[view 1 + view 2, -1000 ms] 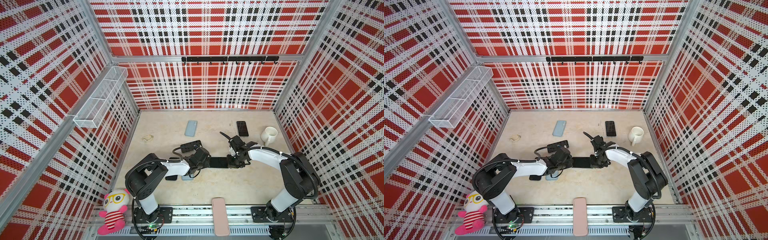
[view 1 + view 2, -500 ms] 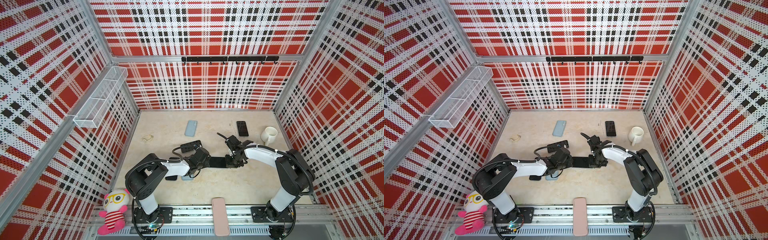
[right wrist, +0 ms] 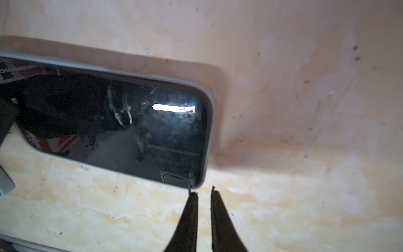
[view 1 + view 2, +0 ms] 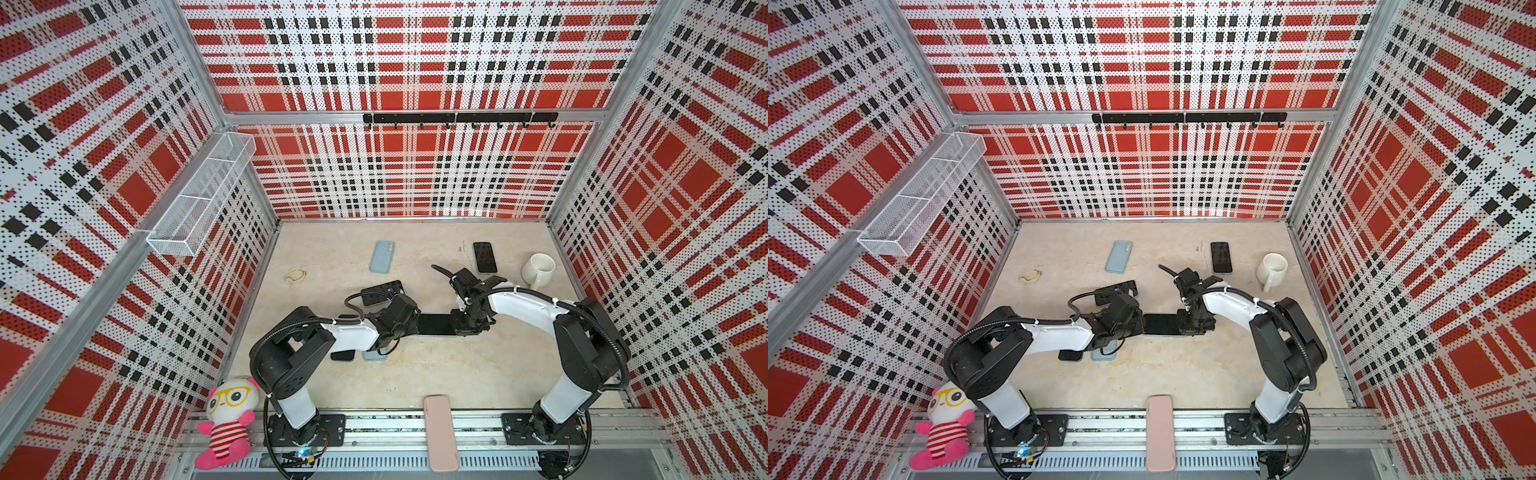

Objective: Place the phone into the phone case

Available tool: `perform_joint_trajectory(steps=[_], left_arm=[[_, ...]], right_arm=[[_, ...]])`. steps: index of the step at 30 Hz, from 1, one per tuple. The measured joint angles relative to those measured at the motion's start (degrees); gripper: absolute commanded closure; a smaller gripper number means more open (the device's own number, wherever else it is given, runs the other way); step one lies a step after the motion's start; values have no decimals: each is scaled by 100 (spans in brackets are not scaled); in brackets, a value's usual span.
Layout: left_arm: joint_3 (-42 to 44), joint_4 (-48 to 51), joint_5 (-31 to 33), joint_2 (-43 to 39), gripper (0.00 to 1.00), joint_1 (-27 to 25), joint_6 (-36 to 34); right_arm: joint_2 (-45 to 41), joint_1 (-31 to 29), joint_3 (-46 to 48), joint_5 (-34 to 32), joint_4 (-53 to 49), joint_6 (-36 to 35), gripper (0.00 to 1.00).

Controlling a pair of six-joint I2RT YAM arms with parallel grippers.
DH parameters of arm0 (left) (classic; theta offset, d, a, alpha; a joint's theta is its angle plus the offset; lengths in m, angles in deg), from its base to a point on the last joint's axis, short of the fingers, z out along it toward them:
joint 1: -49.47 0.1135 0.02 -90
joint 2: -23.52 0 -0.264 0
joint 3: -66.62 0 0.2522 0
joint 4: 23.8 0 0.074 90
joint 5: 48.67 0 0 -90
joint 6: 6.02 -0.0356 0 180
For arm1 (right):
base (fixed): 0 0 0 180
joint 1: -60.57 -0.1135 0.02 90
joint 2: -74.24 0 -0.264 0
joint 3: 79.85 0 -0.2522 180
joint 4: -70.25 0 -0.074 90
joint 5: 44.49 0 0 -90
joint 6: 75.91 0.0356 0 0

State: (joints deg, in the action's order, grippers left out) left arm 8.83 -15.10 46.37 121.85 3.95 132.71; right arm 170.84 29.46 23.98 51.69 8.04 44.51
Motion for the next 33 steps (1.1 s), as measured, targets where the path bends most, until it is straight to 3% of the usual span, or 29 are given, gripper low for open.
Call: perform_joint_trajectory(steps=[13,33], left_arm=[[-59,46,-157,31,78,44,-160],[-162,61,-157,122,79,44,-173]], right_arm=[[579,227,-927,-66,-160,-544,85],[1200,267,-1008,42,-144,-872,90]])
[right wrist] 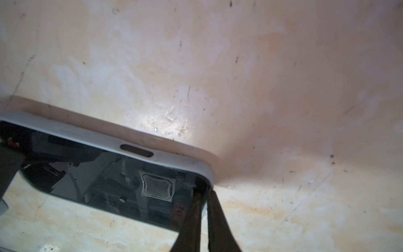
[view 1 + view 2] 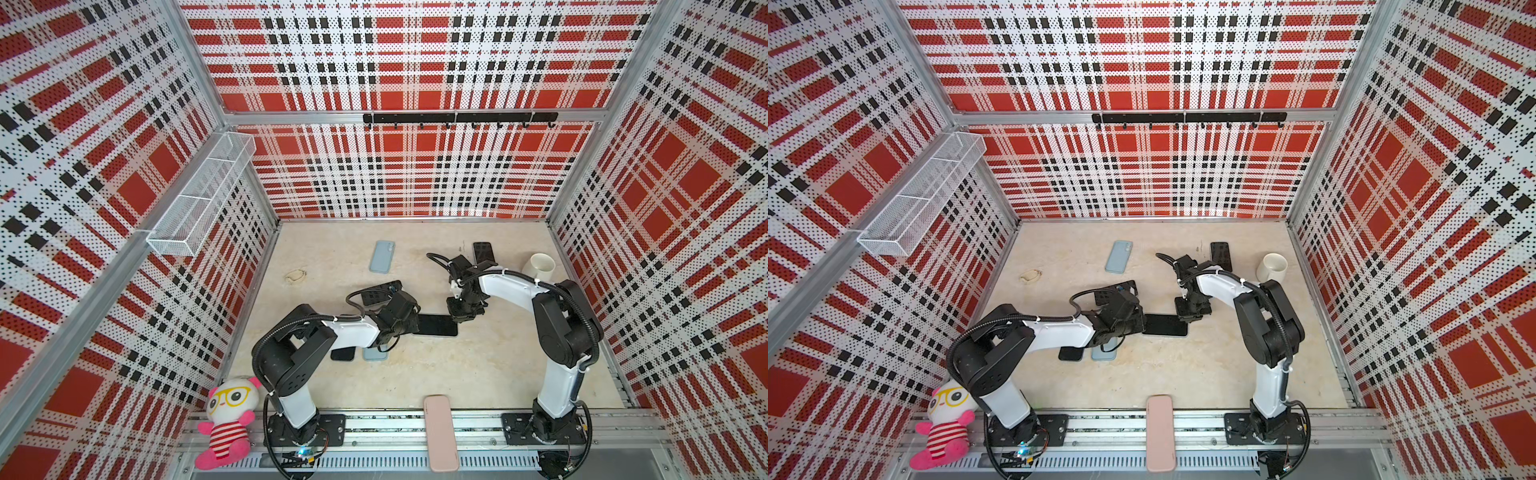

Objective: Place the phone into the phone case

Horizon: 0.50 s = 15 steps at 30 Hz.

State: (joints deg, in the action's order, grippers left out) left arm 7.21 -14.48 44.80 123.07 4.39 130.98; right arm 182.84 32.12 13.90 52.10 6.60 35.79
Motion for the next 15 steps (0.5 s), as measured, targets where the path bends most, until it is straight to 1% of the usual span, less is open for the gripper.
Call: perform_joint_trajectory(steps=[6,10,15], left_arm=[[-42,-11,22,42,79,0,0],[-48,-9,39,48,79,0,-2],[-48,-11,52,48,79,0,-13]], right_arm=[[57,-35,39,-13,31,28,89],[-68,-52,22,-114,33,42,81],[-96,-11,15,-415,-42,33,70]])
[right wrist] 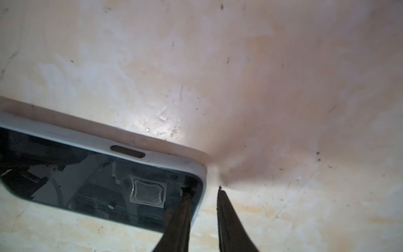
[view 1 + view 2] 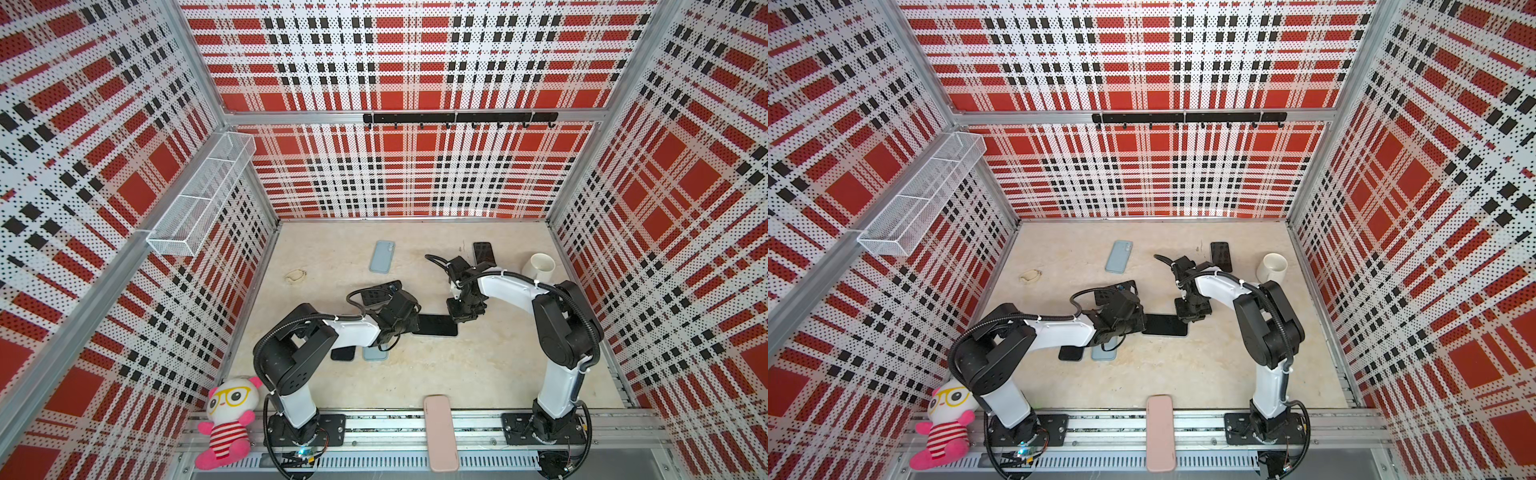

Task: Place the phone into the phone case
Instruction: 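Open both grippers and lift them away from the cased phone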

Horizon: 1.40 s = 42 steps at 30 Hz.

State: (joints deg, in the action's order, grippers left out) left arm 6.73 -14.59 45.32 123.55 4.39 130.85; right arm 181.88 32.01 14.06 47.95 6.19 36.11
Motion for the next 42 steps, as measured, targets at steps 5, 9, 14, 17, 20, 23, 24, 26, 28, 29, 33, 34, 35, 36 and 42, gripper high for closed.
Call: perform_joint_trajectory(steps=[5,9,14,17,20,23,24,26,28,29,33,34,35,36,42], left_arm=[[-20,4,9,11,79,0,-11],[-28,7,20,17,79,0,-28],[-46,2,37,39,79,0,-28],[-85,4,66,66,79,2,-28],[-92,-4,90,76,83,7,-28],[-96,-17,107,76,83,20,-24],[-101,-15,105,76,82,22,-26],[-118,2,105,79,82,26,-26],[-149,42,101,79,80,26,-48],[-192,98,96,79,79,26,-70],[-483,485,125,44,74,48,-247],[-588,619,142,-4,72,74,-345],[-684,743,162,-83,70,96,-426],[-774,863,175,-175,67,129,-531],[-1390,1497,251,-949,37,671,-1255]], right_arm=[[7,50,-2,103,15,-17,71],[22,57,17,426,164,-15,72],[22,61,94,713,337,-7,77],[22,103,120,750,356,4,83],[13,120,138,741,361,0,85],[-9,125,140,734,358,0,85],[-17,125,140,732,356,0,84],[-52,122,140,730,343,-22,83],[-133,118,136,721,313,-109,80],[-205,116,133,726,306,-186,78],[-699,92,111,715,295,-750,69],[-868,92,111,704,295,-951,68],[-1029,92,111,693,299,-1176,66],[-1163,92,111,680,304,-1366,65],[-1574,68,114,702,350,-2645,34]])
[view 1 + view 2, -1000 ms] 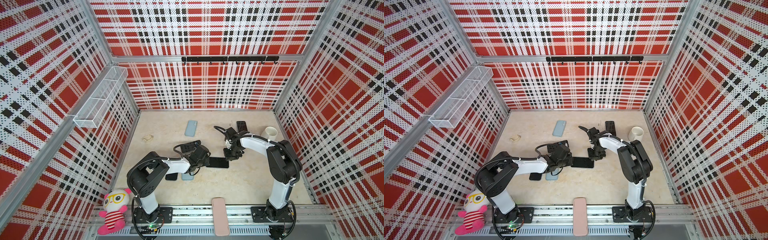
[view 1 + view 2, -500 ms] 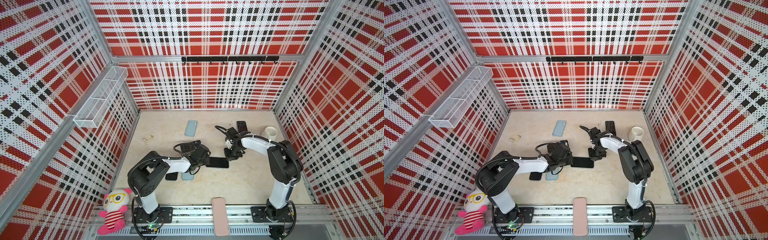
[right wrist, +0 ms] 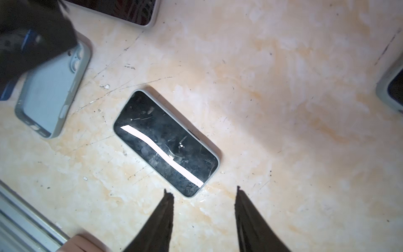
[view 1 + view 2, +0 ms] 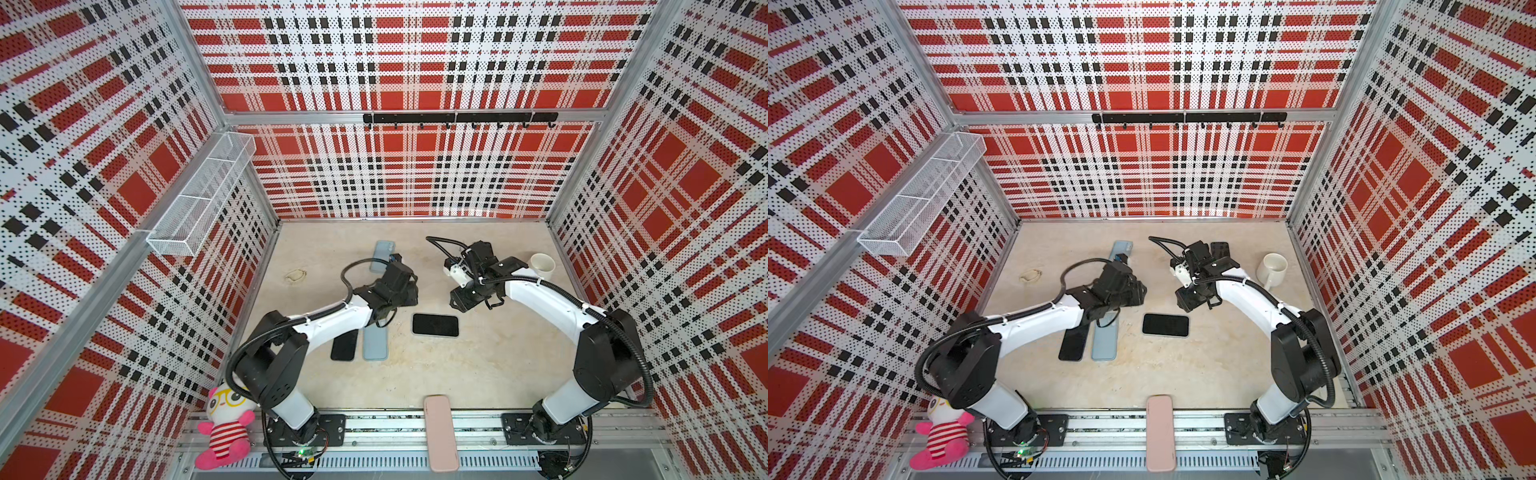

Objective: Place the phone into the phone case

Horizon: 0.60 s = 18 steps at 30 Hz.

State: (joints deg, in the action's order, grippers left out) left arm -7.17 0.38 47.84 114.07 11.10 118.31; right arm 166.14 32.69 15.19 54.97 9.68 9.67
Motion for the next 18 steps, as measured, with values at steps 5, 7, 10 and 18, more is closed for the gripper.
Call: perform_joint_trajectory(steps=[5,7,10,18], left_arm=[[-293,391,7,-686,8,804,-654],[-330,492,13,-868,6,1093,-911],[-330,612,31,-1021,7,1443,-1235],[-120,612,-33,-1141,10,2059,-1692]], right_arm=[[70,-267,-59,52,-203,-1154,0],[151,-385,-109,33,-289,-1589,0],[319,-542,-118,-24,-358,-2210,0],[848,-741,-129,-411,-446,-3233,0]])
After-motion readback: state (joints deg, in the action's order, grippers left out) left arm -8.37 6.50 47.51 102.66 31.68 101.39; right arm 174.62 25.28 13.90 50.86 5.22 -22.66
